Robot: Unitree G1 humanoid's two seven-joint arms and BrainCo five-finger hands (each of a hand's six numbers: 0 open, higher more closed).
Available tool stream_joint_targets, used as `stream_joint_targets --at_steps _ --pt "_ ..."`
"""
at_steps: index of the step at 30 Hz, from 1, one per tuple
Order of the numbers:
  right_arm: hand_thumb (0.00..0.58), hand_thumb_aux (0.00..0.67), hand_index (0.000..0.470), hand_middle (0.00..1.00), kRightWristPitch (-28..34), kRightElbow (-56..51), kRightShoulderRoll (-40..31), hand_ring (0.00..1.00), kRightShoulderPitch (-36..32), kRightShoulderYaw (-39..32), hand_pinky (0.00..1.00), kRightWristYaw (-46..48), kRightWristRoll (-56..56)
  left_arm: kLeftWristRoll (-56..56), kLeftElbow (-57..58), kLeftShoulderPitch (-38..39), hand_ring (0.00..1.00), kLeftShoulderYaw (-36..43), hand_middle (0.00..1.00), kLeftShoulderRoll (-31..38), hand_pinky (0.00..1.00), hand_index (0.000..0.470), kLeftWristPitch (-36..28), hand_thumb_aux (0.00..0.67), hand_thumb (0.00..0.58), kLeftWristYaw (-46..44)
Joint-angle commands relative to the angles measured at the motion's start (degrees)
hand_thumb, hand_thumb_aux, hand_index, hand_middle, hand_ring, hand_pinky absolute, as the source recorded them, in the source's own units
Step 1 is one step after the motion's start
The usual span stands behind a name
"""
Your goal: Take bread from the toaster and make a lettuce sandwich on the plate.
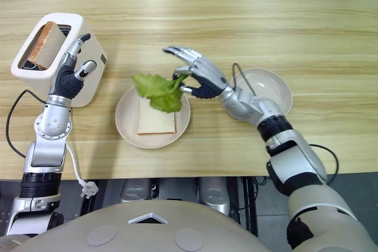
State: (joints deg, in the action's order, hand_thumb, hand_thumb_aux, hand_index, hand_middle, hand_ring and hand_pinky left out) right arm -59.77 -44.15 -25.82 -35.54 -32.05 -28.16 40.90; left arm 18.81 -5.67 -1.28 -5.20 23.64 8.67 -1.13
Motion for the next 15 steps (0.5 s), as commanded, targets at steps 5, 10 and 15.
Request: stream_joint_targets --at_steps 5,10,15 --pt "0.580 0.670 0.460 0.00 -1.4 -11.2 10.2 0.00 -2.3 -2.2 0.00 16.4 -6.2 -0.8 6.4 -0.9 0.00 -0.4 0.00 -0.4 0.00 0.000 1.8 0.000 0.000 1.9" --pt "0.580 0.670 0.460 0.00 1.9 -20.4 12.7 0.00 -5.0 -1.9 0.00 19.5 -4.6 -0.9 6.9 -0.6 0.00 -0.2 0.00 -0.4 0.00 0.000 2.7 0.000 0.000 2.3" --pt "0.580 0.670 0.460 0.00 6.4 -25.6 12.5 0.00 -7.4 -2.9 0.00 16.9 -1.2 -1.1 5.8 0.0 0.00 -0.4 0.00 -0.1 0.00 0.000 2.9 0.000 0.000 2.3"
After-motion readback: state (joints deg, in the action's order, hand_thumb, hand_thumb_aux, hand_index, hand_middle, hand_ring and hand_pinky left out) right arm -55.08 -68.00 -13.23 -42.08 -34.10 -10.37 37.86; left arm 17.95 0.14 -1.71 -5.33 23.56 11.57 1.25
